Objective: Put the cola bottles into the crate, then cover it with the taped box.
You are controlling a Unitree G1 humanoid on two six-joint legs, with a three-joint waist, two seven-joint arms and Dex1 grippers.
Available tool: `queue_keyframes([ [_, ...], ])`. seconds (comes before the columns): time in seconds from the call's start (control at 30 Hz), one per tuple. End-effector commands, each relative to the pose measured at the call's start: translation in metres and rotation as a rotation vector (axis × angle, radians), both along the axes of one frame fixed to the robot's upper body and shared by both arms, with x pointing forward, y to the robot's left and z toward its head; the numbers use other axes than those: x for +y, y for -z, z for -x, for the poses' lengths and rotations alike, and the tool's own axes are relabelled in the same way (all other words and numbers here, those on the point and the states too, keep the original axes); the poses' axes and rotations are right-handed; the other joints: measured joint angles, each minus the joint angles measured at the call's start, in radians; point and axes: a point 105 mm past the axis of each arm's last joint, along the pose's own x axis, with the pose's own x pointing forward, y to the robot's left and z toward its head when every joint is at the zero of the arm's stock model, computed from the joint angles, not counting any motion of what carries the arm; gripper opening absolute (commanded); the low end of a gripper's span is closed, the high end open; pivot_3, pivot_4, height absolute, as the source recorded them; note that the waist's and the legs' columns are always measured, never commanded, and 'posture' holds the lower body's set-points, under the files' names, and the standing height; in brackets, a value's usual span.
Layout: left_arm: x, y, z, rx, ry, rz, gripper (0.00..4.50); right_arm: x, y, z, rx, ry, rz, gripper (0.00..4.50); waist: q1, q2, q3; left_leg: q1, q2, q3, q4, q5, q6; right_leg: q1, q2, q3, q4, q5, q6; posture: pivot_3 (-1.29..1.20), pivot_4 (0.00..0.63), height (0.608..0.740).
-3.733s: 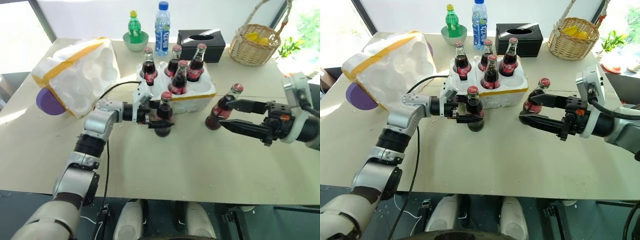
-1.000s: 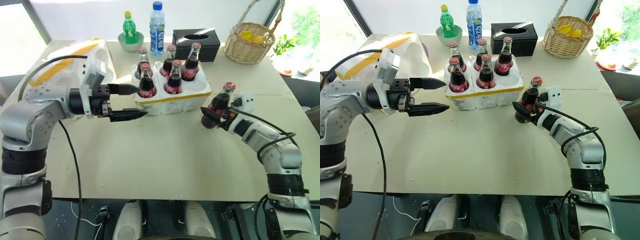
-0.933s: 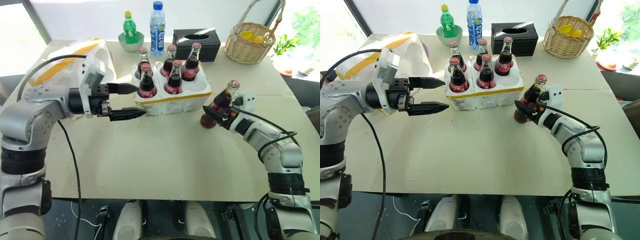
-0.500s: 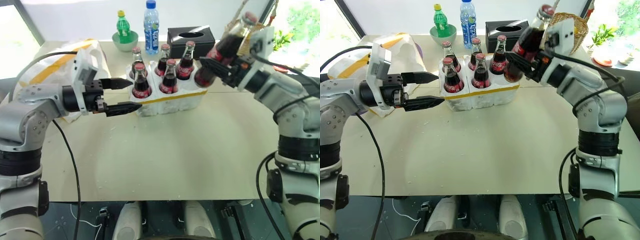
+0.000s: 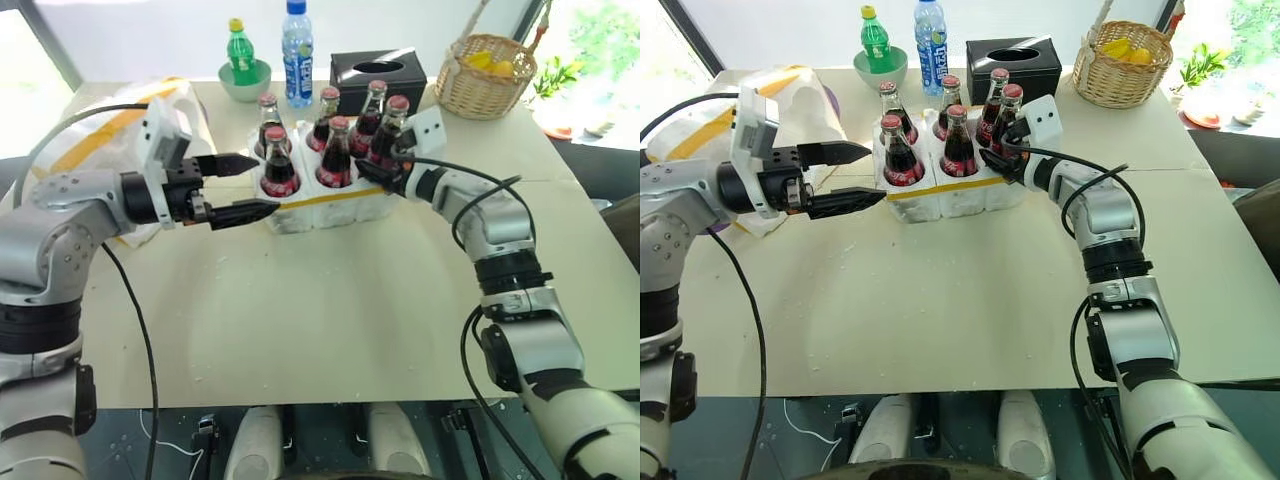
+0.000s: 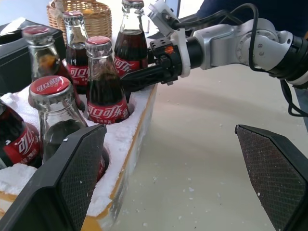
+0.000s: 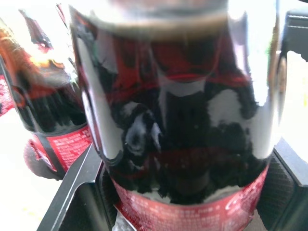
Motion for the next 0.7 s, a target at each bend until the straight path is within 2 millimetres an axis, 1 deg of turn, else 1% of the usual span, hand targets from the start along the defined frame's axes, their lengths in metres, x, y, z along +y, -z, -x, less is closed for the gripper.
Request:
queue_keyframes([
  [0.03, 0.009, -0.012, 0.006, -0.061, -0.026, -0.003, 4.5, -0.004, -0.011, -0.002, -0.015, 0.014, -0.017, 4.22, -0.001, 0.0, 0.0, 0.001, 0.0, 0.0, 0.0, 0.0, 0.0, 0.0, 0.0, 0.0, 0.0, 0.0, 0.0, 0.0, 0.15, 0.74],
  [0.07, 0.012, -0.013, 0.007, -0.063, -0.039, -0.009, 4.5, -0.005, -0.018, 0.001, -0.035, 0.006, -0.019, 4.48, -0.001, 0.0, 0.0, 0.001, 0.0, 0.0, 0.0, 0.0, -0.001, 0.0, 0.0, 0.001, 0.0, 0.0, 0.0, 0.0, 0.15, 0.74],
  [0.17, 0.024, -0.014, 0.012, -0.075, -0.073, -0.035, 4.5, -0.011, -0.037, 0.01, -0.074, -0.013, -0.026, 4.48, 0.001, 0.0, 0.0, 0.002, 0.001, 0.001, -0.002, 0.001, -0.002, -0.001, 0.0, 0.002, 0.0, 0.0, 0.0, 0.0, 0.15, 0.74],
  [0.27, 0.053, -0.016, 0.016, -0.087, -0.176, -0.091, 4.5, -0.022, -0.066, 0.037, -0.137, -0.103, -0.003, 4.48, 0.005, 0.0, 0.0, -0.001, 0.001, 0.001, -0.004, 0.001, -0.002, -0.003, 0.0, 0.002, 0.001, 0.0, 0.0, 0.0, 0.15, 0.74],
  [0.33, 0.08, -0.019, 0.02, -0.081, -0.281, -0.13, 4.5, -0.032, -0.084, 0.056, -0.159, -0.149, 0.016, 4.48, 0.005, 0.0, 0.0, -0.001, 0.001, 0.001, -0.005, 0.0, -0.001, -0.004, 0.0, 0.002, -0.001, 0.0, 0.0, 0.0, 0.15, 0.74],
  [0.4, 0.116, -0.021, 0.027, -0.051, -0.416, -0.173, 4.5, -0.045, -0.099, 0.075, -0.164, -0.189, 0.041, 4.48, 0.004, 0.0, 0.0, -0.001, 0.001, 0.002, -0.005, 0.0, 0.0, -0.004, 0.0, 0.002, -0.002, 0.0, 0.0, 0.0, 0.15, 0.74],
  [0.47, 0.139, -0.025, 0.038, -0.027, -0.476, -0.196, 4.5, -0.055, -0.106, 0.088, -0.145, -0.225, 0.041, 4.48, 0.001, 0.0, 0.0, -0.001, 0.002, 0.003, -0.006, 0.0, 0.0, -0.004, 0.0, 0.002, -0.002, 0.0, 0.0, 0.0, 0.15, 0.74],
  [0.53, 0.158, -0.036, 0.055, 0.0, -0.501, -0.205, 4.5, -0.065, -0.109, 0.101, -0.118, -0.263, 0.042, 4.48, 0.001, 0.0, 0.0, 0.0, 0.002, 0.005, -0.006, 0.0, 0.0, -0.004, 0.0, 0.002, -0.004, -0.001, -0.001, 0.0, 0.15, 0.74],
  [0.6, 0.188, -0.042, 0.062, 0.041, -0.588, -0.229, 4.5, -0.069, -0.107, 0.114, -0.098, -0.307, 0.073, 4.48, 0.001, -0.001, 0.0, 0.001, 0.002, 0.006, -0.006, -0.002, 0.003, -0.004, 0.0, 0.002, -0.004, -0.001, -0.002, 0.0, 0.15, 0.74],
  [0.63, 0.205, -0.038, 0.063, 0.076, -0.638, -0.274, 4.5, -0.068, -0.105, 0.121, -0.101, -0.341, 0.108, 4.48, 0.002, 0.0, 0.0, 0.001, 0.002, 0.006, -0.006, -0.004, 0.005, -0.004, 0.0, 0.002, -0.004, -0.001, -0.002, 0.0, 0.15, 0.74],
  [0.7, 0.23, -0.024, 0.064, 0.146, -0.699, -0.365, 4.5, -0.061, -0.101, 0.138, -0.1, -0.439, 0.161, 4.48, 0.004, 0.002, 0.0, 0.002, 0.002, 0.007, -0.006, -0.004, 0.005, -0.005, -0.001, 0.002, -0.003, -0.002, -0.003, 0.0, 0.15, 0.74],
])
